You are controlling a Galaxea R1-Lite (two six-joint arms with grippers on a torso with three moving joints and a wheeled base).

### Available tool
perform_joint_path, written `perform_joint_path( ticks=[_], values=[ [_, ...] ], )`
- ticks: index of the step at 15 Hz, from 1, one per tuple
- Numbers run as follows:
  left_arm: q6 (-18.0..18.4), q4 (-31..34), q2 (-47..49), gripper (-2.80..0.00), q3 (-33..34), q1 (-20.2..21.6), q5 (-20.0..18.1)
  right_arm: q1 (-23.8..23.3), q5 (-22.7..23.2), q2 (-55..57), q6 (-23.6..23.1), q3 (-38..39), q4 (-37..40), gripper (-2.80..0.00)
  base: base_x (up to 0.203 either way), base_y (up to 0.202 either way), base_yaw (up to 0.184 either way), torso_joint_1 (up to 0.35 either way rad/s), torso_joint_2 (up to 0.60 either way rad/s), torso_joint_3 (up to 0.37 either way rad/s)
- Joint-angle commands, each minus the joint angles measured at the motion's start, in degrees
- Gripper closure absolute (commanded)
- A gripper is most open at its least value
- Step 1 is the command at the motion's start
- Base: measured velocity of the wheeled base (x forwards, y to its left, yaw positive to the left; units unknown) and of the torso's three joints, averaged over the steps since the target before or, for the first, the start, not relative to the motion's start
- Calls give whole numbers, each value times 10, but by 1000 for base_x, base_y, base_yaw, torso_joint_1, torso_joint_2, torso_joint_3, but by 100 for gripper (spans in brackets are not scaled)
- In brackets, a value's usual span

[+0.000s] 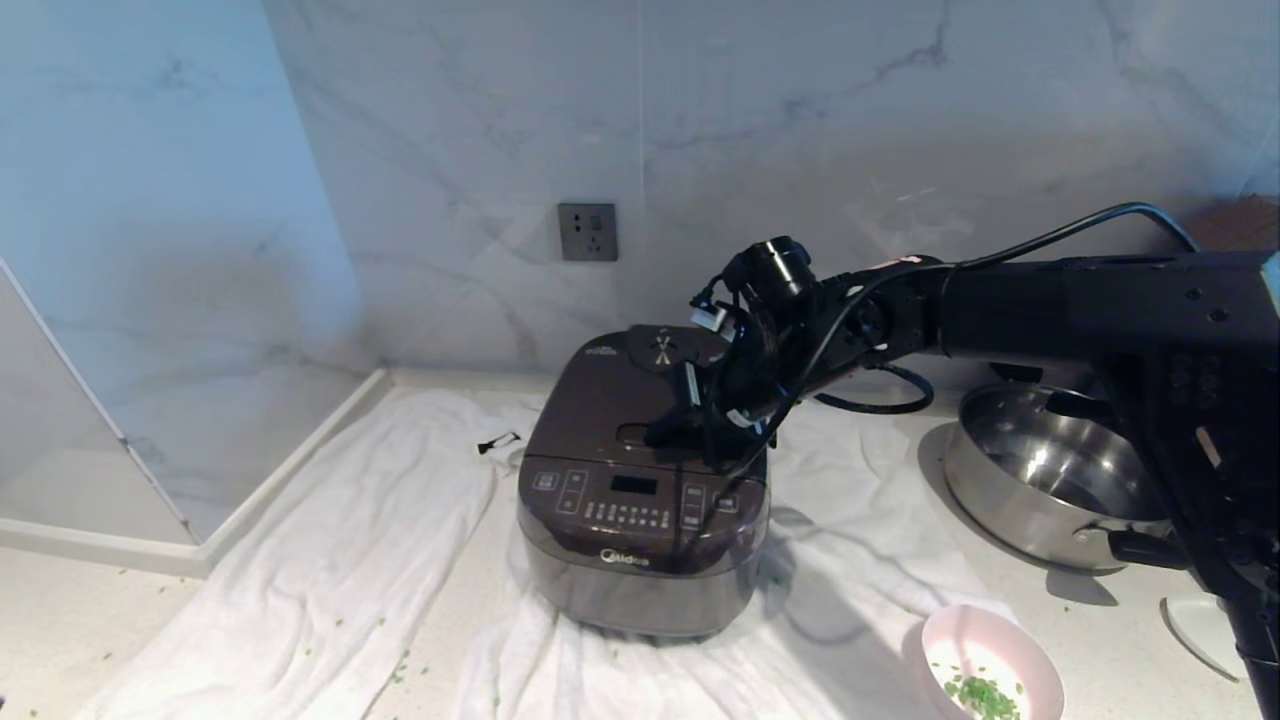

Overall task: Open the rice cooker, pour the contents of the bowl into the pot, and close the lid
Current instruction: Open the rice cooker

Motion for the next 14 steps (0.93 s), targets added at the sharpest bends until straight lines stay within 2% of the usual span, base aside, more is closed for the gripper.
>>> perform_joint_path(
  ticks=[1, 10, 14],
  values=[
    [0, 1, 1, 0, -1, 0, -1, -1, 0, -4, 1, -3, 2, 0, 0, 0, 0, 0, 0, 0],
    [0, 1, 0, 0, -1, 0, 0, 0, 3, -128, 3, -6, -13, 0, 0, 0, 0, 0, 0, 0],
    [0, 1, 1, 0, 0, 0, -1, -1, 0, -191, 2, 0, -123, 0, 0, 0, 0, 0, 0, 0]
  ],
)
